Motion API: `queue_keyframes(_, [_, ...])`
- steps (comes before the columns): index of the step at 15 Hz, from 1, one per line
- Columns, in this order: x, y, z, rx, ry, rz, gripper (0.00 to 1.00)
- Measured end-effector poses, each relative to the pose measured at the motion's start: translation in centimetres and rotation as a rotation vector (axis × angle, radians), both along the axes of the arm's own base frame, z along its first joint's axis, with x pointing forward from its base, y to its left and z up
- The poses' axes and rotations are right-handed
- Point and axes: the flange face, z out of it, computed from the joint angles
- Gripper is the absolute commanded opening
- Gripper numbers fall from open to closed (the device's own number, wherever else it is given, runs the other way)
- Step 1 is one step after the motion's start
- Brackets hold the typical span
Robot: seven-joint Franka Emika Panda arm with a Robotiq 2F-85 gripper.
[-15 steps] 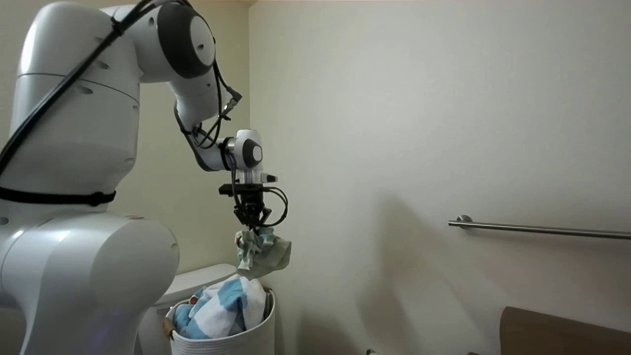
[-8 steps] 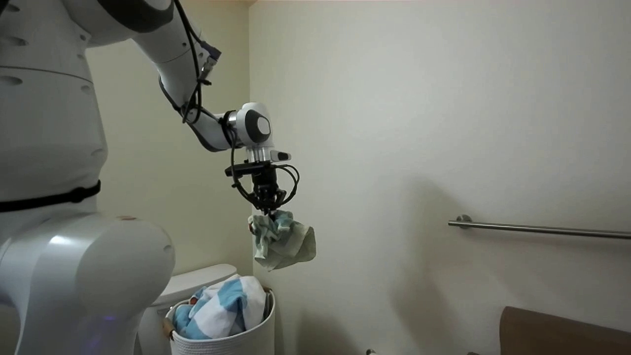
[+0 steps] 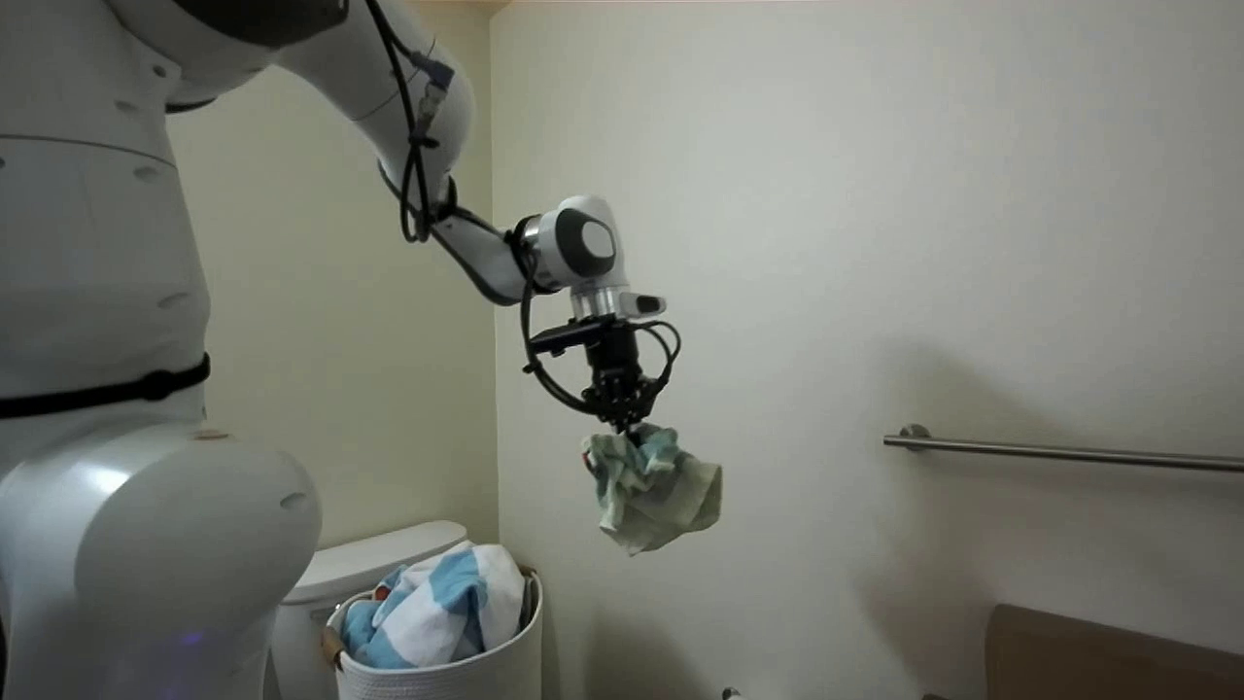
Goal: Move a towel from the laundry basket to the couch
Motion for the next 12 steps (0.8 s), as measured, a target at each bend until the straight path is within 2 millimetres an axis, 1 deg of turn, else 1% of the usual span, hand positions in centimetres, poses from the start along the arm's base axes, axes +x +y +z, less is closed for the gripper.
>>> queue_keyframes(2, [-0.8,-6.3,0.1,-0.034,-0.003,-0.1,0.09])
queue_keyframes(5, [-3.4,-14.9,0.5,-0.109,-0.027,-0.235,0.09])
queue_keyframes(7, [-5.9,-20.4,0.9,-0.149,-0.044,-0.331,0.09])
queue_keyframes(9, [-9.0,-25.8,1.1,-0.165,-0.065,-0.44,0.09])
queue_keyframes(11, [-12.3,-30.7,1.2,-0.163,-0.087,-0.554,0.09])
queue_keyframes(12, [-13.8,-32.8,1.3,-0.16,-0.101,-0.606,0.09])
